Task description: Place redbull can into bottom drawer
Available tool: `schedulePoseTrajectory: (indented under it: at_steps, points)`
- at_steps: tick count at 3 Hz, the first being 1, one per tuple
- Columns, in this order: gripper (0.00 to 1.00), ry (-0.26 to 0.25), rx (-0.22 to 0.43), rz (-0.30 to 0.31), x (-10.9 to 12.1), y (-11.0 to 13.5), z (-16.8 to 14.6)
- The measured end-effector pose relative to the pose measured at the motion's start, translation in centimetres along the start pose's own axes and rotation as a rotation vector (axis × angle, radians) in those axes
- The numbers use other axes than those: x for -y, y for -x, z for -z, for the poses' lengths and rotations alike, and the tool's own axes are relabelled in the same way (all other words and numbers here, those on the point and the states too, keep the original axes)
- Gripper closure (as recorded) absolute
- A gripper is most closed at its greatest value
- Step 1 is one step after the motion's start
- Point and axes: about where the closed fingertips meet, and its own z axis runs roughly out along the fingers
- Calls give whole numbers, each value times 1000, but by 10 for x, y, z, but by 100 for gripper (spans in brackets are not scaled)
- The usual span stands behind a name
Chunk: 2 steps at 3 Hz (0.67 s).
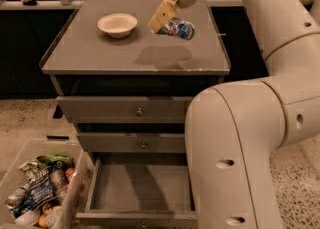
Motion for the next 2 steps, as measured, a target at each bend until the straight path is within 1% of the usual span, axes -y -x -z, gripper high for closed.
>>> schedulePoseTrajectory:
  at_steps: [1,2]
  points:
    - [100,0,0,0,0,0,0]
    - [100,18,-5,58,-13,-3,5]
